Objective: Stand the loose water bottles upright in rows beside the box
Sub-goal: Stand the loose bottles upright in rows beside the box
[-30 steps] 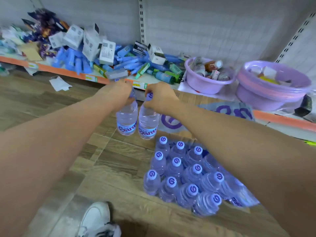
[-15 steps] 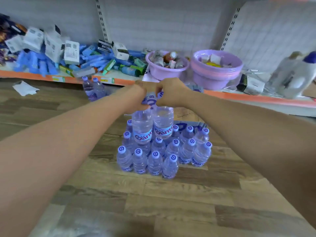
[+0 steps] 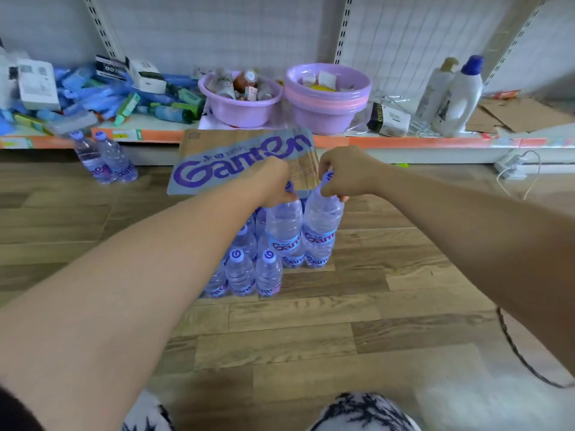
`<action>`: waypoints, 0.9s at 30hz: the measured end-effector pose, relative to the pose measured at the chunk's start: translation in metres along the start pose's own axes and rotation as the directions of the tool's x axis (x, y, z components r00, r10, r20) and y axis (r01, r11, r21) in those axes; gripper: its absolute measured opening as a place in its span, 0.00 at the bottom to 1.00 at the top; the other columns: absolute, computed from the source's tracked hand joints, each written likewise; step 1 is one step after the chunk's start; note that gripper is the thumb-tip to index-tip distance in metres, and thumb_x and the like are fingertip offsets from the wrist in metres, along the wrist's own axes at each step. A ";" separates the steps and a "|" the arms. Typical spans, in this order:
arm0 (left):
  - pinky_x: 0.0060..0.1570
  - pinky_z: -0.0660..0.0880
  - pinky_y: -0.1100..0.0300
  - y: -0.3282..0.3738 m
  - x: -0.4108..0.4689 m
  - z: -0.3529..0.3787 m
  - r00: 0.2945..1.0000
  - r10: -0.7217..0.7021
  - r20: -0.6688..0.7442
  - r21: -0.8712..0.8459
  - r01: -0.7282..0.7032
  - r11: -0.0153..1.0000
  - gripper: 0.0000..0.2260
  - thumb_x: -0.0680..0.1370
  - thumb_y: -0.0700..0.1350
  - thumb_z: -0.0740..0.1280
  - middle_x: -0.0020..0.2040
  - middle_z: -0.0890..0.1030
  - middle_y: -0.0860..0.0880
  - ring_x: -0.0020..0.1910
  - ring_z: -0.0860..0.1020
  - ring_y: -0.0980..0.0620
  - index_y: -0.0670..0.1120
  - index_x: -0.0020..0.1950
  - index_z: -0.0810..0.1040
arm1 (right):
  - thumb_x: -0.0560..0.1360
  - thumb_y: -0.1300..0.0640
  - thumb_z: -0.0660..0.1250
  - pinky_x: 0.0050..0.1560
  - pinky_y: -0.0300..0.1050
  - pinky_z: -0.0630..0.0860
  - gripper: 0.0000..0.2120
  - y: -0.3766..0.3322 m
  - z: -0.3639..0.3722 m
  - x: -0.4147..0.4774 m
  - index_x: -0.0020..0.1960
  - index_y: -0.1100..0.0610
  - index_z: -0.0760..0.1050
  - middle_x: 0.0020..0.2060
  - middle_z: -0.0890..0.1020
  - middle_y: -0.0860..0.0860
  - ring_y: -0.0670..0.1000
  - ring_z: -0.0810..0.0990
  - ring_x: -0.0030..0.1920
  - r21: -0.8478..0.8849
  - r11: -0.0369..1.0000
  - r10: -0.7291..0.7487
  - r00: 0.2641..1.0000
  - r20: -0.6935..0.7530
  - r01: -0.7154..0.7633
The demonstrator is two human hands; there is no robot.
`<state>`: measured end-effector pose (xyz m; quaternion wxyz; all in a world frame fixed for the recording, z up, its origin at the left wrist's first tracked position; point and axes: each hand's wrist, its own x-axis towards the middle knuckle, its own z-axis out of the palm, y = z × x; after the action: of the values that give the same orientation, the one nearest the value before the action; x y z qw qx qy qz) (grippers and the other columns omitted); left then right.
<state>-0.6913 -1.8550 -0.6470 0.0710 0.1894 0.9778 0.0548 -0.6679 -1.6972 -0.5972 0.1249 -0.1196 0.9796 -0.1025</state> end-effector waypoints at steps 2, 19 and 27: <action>0.30 0.66 0.56 0.010 0.002 0.011 1.000 0.027 0.016 0.019 -0.027 0.999 0.17 0.74 0.51 0.67 0.31 0.68 0.45 0.36 0.70 0.44 0.41 0.35 0.67 | 0.70 0.61 0.67 0.33 0.36 0.71 0.12 0.011 0.006 -0.005 0.53 0.64 0.77 0.38 0.83 0.57 0.41 0.75 0.20 0.008 1.000 0.019 1.000 0.008 -0.019; 0.36 0.66 0.56 0.034 0.014 0.114 0.986 -0.041 0.161 0.019 0.039 0.999 0.09 0.75 0.43 0.63 0.42 0.73 0.39 0.39 0.73 0.42 0.38 0.42 0.69 | 0.72 0.59 0.66 0.42 0.42 0.76 0.15 0.061 0.107 0.027 0.58 0.61 0.74 0.29 0.76 0.49 0.54 0.80 0.44 0.070 0.994 0.076 0.983 0.166 -0.089; 0.37 0.66 0.56 0.041 0.022 0.149 0.980 -0.052 0.193 0.047 0.044 0.998 0.08 0.76 0.41 0.63 0.44 0.72 0.41 0.44 0.76 0.40 0.38 0.52 0.71 | 0.72 0.60 0.67 0.45 0.42 0.73 0.18 0.080 0.147 0.042 0.62 0.59 0.73 0.56 0.79 0.57 0.56 0.79 0.54 0.080 0.988 0.106 0.964 0.243 -0.129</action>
<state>-0.6730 -1.7968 -0.7907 0.1633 0.1718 0.9714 0.0136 -0.6846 -1.6570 -0.7642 0.2527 -0.0666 0.9570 -0.1263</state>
